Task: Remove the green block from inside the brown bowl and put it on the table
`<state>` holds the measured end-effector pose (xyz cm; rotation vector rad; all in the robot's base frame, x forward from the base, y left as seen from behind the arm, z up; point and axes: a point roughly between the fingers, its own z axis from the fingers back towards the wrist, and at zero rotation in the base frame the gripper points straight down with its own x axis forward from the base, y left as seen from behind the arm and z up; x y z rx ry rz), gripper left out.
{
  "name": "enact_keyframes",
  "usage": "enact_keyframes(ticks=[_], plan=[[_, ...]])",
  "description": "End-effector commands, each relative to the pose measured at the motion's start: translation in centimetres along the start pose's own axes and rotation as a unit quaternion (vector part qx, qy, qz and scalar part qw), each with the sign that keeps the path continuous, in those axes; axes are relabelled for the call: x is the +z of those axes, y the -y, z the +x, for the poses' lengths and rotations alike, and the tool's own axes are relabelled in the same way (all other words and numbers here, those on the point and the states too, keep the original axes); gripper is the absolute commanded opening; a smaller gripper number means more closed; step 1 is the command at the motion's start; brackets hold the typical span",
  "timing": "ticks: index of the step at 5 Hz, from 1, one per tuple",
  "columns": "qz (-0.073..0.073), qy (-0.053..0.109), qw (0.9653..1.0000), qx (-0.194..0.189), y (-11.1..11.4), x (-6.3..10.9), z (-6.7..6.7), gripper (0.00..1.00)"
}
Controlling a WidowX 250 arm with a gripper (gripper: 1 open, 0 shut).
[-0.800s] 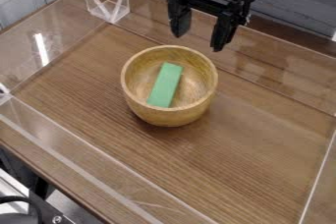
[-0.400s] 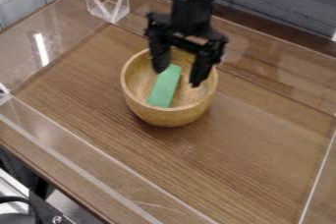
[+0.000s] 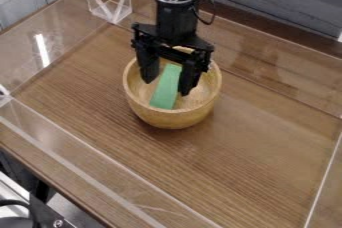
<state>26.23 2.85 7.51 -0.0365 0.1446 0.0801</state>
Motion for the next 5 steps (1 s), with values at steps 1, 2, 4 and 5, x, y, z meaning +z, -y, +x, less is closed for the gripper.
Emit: enact_keyframes(ticks=[1,2,4,5], plan=[[-0.003,0.023,0.9997,-0.001,-0.4,0.7,0.4,1.00],[-0.006,0.023,0.9997,-0.001,-0.5,0.4,0.6,1.00],[-0.014,0.023,0.9996,-0.002,-0.7,-0.1,0.8,1.00],[-0.017,0.022,0.9996,-0.003,-0.8,-0.3,0.9,1.00]])
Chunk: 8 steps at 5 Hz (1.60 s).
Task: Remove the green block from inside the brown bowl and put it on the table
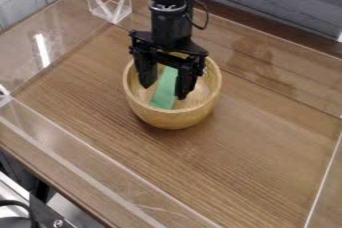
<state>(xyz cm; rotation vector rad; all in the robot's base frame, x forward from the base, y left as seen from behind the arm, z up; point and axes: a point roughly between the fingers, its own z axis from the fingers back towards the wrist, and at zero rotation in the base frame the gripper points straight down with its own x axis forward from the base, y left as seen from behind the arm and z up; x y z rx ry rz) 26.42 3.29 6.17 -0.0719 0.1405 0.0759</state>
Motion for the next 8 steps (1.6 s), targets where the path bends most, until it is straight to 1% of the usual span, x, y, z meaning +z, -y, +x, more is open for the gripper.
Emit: enact_keyframes(ticks=[1,5,8], plan=[[-0.004,0.020,0.9998,-0.001,-0.49,0.96,0.48,1.00],[-0.020,0.016,0.9996,-0.010,-0.74,1.07,0.66,1.00],[-0.030,0.017,0.9992,-0.019,-0.75,1.18,0.82,1.00]])
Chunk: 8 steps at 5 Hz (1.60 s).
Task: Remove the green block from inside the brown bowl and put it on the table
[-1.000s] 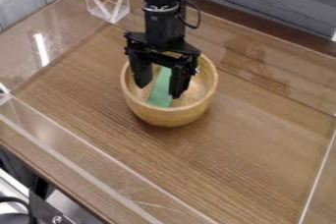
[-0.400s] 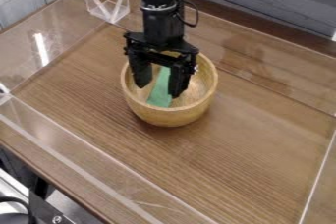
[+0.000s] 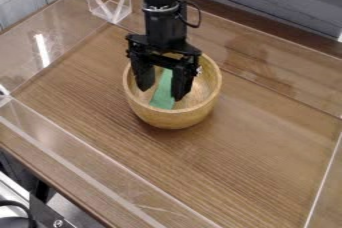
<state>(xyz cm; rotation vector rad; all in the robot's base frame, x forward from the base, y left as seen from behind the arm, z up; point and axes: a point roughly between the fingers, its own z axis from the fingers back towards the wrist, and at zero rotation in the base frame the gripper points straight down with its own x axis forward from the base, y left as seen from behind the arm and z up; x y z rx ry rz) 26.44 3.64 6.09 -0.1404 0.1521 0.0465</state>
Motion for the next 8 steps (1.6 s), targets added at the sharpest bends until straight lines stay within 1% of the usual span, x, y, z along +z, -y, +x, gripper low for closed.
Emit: enact_keyframes(ticks=[1,3,5,8], plan=[[-0.001,0.025,0.9997,-0.006,-0.3,1.3,0.8,1.00],[-0.007,0.027,0.9996,-0.012,-0.4,1.2,0.9,1.00],[-0.009,0.032,0.9994,-0.012,-0.6,0.1,1.2,1.00],[-0.012,0.037,0.9992,-0.013,-0.6,-1.1,1.7,1.00]])
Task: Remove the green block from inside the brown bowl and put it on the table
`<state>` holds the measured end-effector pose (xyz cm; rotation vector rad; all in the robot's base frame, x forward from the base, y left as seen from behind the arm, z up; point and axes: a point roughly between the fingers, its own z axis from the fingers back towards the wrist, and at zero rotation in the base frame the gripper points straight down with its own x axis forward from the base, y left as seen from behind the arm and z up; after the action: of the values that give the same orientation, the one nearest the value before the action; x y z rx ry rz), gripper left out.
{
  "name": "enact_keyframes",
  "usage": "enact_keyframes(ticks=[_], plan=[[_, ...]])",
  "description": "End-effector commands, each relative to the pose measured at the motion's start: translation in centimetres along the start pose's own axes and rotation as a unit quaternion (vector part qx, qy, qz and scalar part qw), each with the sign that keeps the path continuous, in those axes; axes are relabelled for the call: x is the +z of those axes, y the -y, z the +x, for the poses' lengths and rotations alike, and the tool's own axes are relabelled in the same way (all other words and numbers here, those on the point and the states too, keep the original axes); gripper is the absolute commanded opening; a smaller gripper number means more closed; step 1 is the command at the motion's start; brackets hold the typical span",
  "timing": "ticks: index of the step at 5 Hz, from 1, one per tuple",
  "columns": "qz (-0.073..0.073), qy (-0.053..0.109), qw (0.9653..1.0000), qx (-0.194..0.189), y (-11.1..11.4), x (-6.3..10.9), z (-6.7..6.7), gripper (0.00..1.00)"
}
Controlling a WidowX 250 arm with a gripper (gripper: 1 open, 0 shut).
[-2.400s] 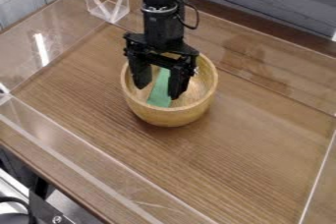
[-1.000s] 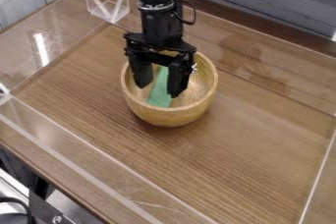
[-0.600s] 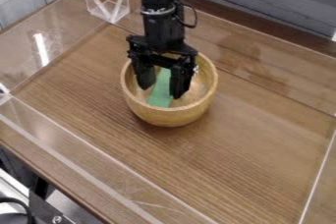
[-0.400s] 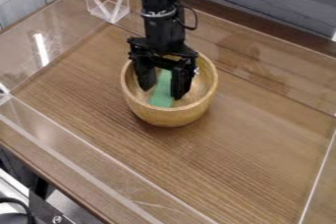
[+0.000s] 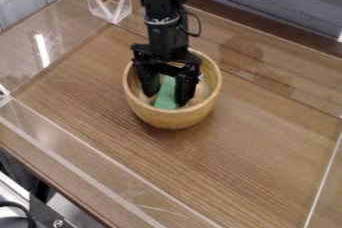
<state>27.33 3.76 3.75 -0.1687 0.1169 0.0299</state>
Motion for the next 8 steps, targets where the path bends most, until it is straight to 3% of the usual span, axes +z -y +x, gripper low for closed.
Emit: enact_keyframes(ticks=[1,2,8], plan=[[0.001,0.022,0.9998,-0.003,-0.1,0.7,0.6,1.00],[-0.001,0.024,0.9997,-0.003,0.0,0.6,0.7,0.00],[-0.018,0.026,0.9995,-0.006,1.2,2.6,0.6,0.00]])
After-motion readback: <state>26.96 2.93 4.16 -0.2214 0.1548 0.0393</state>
